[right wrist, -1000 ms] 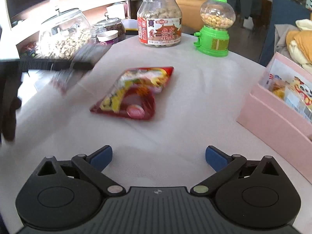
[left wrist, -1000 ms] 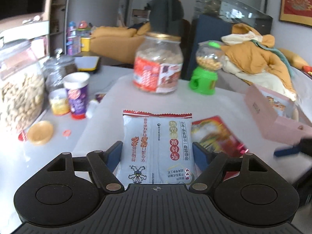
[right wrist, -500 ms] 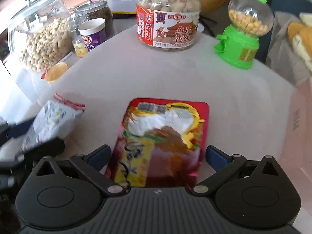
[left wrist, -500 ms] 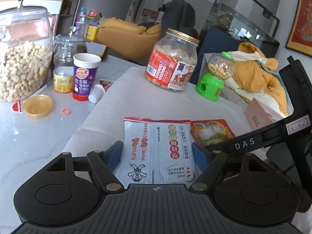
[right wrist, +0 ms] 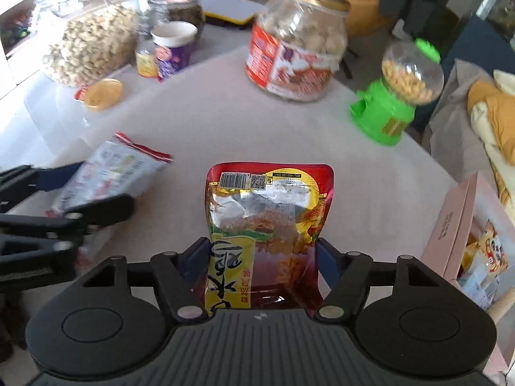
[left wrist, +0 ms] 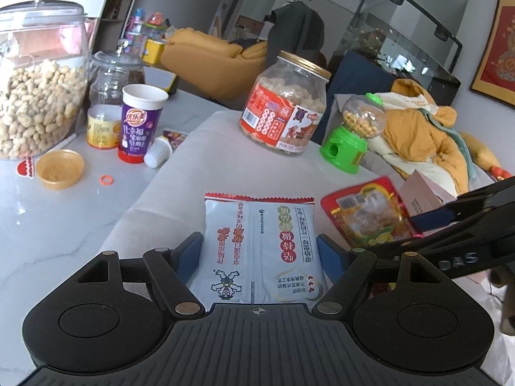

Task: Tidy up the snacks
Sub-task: 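Lower the white packet into the pink box and open the left gripper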

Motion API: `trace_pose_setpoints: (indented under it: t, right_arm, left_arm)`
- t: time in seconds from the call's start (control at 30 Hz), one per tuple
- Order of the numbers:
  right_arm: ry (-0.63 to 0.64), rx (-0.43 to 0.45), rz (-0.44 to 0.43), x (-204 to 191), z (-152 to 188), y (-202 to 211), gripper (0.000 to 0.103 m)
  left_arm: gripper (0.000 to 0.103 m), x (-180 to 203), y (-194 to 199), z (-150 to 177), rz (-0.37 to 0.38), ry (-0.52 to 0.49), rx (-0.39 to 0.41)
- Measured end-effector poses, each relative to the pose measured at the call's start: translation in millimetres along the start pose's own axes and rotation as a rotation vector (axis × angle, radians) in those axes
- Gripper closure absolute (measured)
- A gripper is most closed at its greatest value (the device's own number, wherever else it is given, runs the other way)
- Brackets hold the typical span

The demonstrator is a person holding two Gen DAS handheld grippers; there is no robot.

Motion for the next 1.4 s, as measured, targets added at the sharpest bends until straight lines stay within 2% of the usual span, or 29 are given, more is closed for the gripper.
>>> trace_pose_setpoints:
  t: [0.17,0.3,0.4,0.5,0.6,0.77,0.83,0.9,0.97,1.03,1.13,1.2,1.27,1.4]
  right_arm:
    - [0.054,0.069,-0.003,-14,-14,26,0.034]
    - [0.041,0.096,-0.010,-14,-21,44,0.034]
    - [0.001,0.115,-0.017,-4,-15,63,0.034]
    - [-0.052,0.136,-0.002,16,3,87,0.034]
    - [-0.102,0.160,0.040,42,29,113,0.034]
    - [-0.199,0.200,0.135,93,85,159,0.034]
    - [-0.251,0.216,0.171,114,109,176,0.034]
    - [-0.291,0.236,0.218,133,133,190,0.034]
    - [-0.300,0.252,0.275,148,153,199,0.034]
    - [-0.317,0.269,0.295,158,171,203,0.034]
    - [-0.372,0.299,0.272,169,191,203,0.034]
    - [-0.398,0.318,0.259,175,200,199,0.034]
    - [-0.402,0.327,0.256,177,208,194,0.033]
    - [-0.396,0.313,0.245,182,223,185,0.033]
  left_arm:
    - [0.022,-1,1,0,0.004,0.014,0.003]
    - [0.022,-1,1,0,0.004,0.016,0.003]
    - [0.022,1,1,0,0.004,0.000,0.001]
    - [0.022,12,7,1,0.036,-0.018,-0.002]
    - [0.022,49,16,13,0.147,-0.047,-0.046]
    - [0.022,146,35,34,0.372,-0.194,-0.144]
    - [0.022,182,40,29,0.442,-0.235,-0.139]
    - [0.022,215,38,16,0.475,-0.292,-0.108]
    - [0.022,246,26,-2,0.488,-0.342,-0.066]
    - [0.022,277,5,-19,0.505,-0.368,-0.033]
    - [0.022,317,-47,-36,0.513,-0.325,-0.019]
    - [0.022,333,-81,-37,0.513,-0.269,-0.044]
    - [0.022,343,-119,-29,0.465,-0.215,-0.088]
    - [0.022,344,-165,11,0.396,-0.263,-0.187]
Point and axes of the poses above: each gripper's, at about its wrist camera, not at the fingertips, and y roughly against the way its jaws point, x to its right, z to its underside, the point moved 6 cm from there along -y, roughly the way its jaws point, and after that the axes turned 13 degrees about x, right-handed, at the moved point
